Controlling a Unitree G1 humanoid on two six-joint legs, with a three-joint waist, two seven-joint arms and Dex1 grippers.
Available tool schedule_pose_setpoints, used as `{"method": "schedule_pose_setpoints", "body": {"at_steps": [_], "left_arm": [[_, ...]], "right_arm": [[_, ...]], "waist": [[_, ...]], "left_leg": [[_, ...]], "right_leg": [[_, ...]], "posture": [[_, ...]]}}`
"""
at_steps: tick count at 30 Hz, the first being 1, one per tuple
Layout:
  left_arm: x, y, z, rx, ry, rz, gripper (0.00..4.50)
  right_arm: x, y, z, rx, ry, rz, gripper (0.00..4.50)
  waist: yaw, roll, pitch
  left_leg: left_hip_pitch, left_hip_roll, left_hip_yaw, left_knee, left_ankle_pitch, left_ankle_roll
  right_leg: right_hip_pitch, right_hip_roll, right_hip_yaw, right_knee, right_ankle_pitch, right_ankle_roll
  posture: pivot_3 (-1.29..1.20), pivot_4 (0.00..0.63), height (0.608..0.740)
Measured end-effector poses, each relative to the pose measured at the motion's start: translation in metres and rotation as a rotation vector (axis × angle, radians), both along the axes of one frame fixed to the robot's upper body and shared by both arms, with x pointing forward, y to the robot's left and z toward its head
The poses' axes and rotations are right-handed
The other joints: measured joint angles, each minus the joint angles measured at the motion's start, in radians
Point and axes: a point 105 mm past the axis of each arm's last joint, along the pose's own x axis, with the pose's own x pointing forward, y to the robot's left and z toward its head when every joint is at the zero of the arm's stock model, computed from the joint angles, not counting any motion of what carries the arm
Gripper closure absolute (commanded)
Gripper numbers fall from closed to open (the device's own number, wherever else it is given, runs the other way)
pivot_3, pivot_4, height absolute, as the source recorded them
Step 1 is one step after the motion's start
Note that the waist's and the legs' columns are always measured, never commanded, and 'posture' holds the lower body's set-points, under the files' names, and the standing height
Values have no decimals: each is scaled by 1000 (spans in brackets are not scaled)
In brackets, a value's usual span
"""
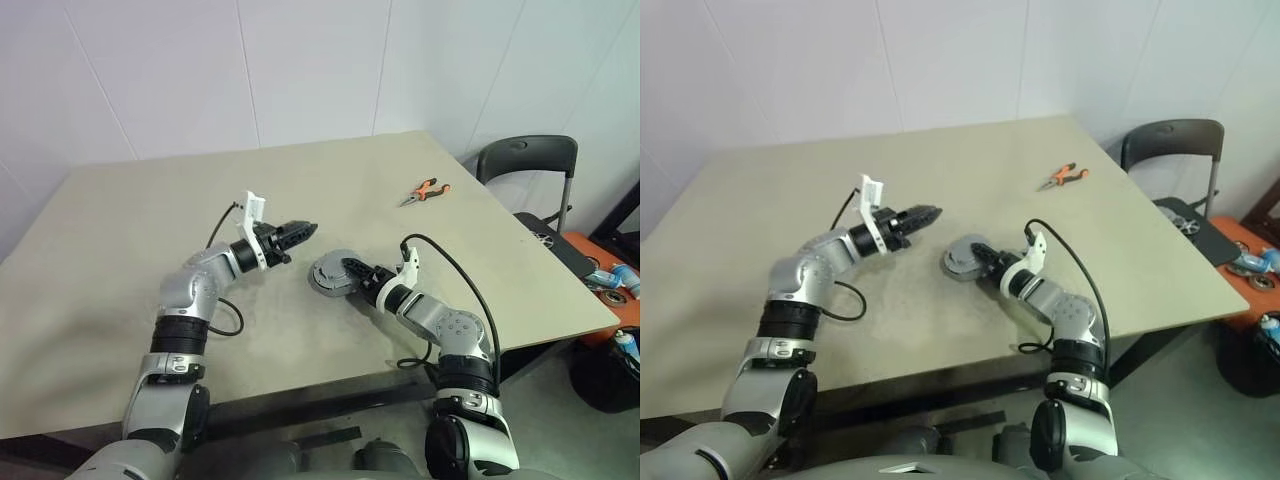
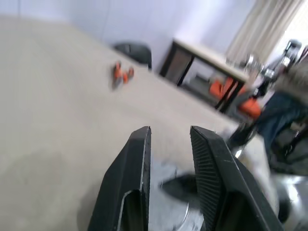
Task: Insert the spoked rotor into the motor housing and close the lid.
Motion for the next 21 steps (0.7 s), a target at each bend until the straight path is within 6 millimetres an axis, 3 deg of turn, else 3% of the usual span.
{"method": "schedule_pose_setpoints", "body": {"at_steps": [6,9,16,21], "left_arm": [[5,33,23,-215,29,106,3138],[1,34,29,-269,48,87,3138],[-22,39,5,-286,174,6,3138],[-26,45,5,-325,177,29,3138]], "right_arm": [[-4,0,6,99,10,23,2153],[-6,0,9,130,13,45,2153],[3,4,36,162,-55,65,2153],[4,7,40,177,-59,69,2153]], "waist": [[-1,-1,2],[-3,-1,2],[-22,-1,2],[-21,-1,2]], "left_leg": [[-5,0,0,-1,0,0],[-15,0,0,-1,3,2],[-16,0,1,-5,4,0],[-16,0,1,-5,4,-1]], "right_leg": [[-4,0,0,0,2,-3],[-14,0,1,1,3,-3],[-19,0,3,2,3,-5],[-19,0,3,2,4,-6]], "posture": [[0,0,740],[0,0,740],[0,0,740],[0,0,740]]}}
